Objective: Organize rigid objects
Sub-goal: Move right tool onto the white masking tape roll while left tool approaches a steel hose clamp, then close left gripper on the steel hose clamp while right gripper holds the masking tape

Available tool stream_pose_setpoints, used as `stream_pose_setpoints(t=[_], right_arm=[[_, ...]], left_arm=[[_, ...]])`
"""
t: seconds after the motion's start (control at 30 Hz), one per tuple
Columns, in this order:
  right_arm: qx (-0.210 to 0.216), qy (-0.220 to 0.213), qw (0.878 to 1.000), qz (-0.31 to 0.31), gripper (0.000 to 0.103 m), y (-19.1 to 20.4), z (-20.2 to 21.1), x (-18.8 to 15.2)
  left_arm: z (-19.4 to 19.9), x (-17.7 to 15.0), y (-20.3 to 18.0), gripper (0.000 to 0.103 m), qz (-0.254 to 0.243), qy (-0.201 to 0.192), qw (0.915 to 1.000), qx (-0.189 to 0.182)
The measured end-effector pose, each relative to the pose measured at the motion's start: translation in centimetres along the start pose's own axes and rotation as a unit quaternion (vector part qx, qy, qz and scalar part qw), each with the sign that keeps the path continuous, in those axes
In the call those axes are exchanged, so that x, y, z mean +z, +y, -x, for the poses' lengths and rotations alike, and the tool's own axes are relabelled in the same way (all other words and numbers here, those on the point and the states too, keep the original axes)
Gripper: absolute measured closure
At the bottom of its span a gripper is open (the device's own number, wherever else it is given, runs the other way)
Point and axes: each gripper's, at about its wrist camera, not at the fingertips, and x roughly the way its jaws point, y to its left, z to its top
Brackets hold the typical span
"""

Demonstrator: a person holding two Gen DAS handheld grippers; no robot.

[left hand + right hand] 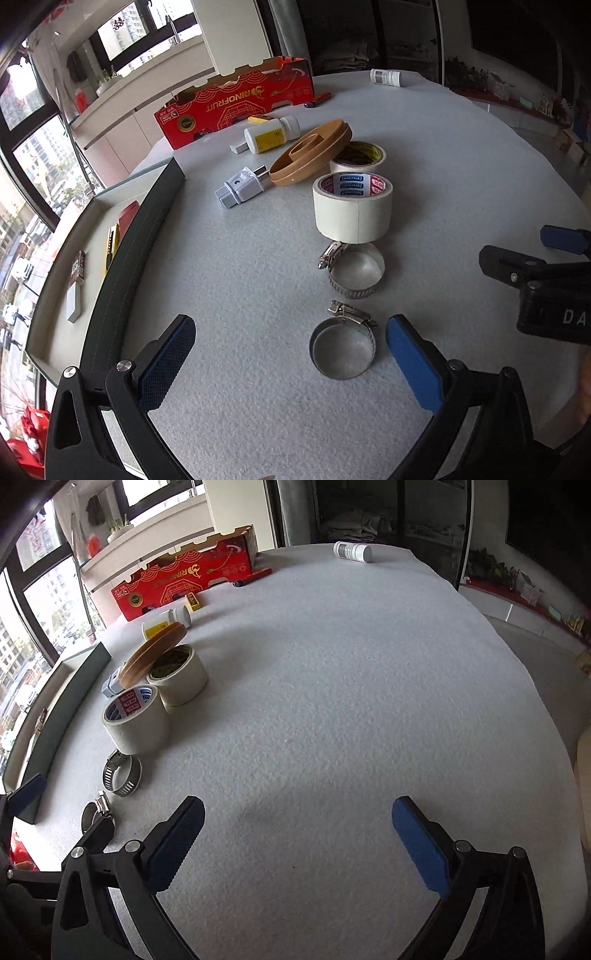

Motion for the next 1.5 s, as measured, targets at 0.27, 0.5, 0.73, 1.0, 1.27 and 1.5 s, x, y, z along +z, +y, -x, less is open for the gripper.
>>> stream_pose_setpoints(t=[0.27,0.5,0.73,1.0,1.27,1.5], right_arm=[[0.013,0.008,1.0,0.019,0.001,1.6,-0.4,0.5],[0.07,-0.02,0.996,0.058,0.001,6.0,0.1,3.5],[0.085,-0.006,0.992,0.095,0.001,9.8,-2.0,4.6],[0.107,0.015,0.99,0.086,0.008,11.5,-3.8,5.5],[0.101,0.024,0.991,0.087,0.049,10.8,-4.1,5.7],[0.044,0.015,0.997,0.063,0.049,5.4,-2.3,4.0]], left_arm=[[-1.6,-0.3,5.3,0.0,0.099,-0.006,0.995,0.014],[-1.8,-1.2,6.1,0.0,0.155,-0.015,0.9877,-0.013],[-1.8,-1.2,6.1,0.0,0.155,-0.017,0.9877,-0.012],[-1.9,-1.1,6.0,0.0,0.155,-0.017,0.9878,-0.011],[-1.8,-1.1,6.0,0.0,0.155,-0.017,0.9877,-0.01],[-1.7,-1.0,5.6,0.0,0.152,-0.016,0.9882,-0.01]])
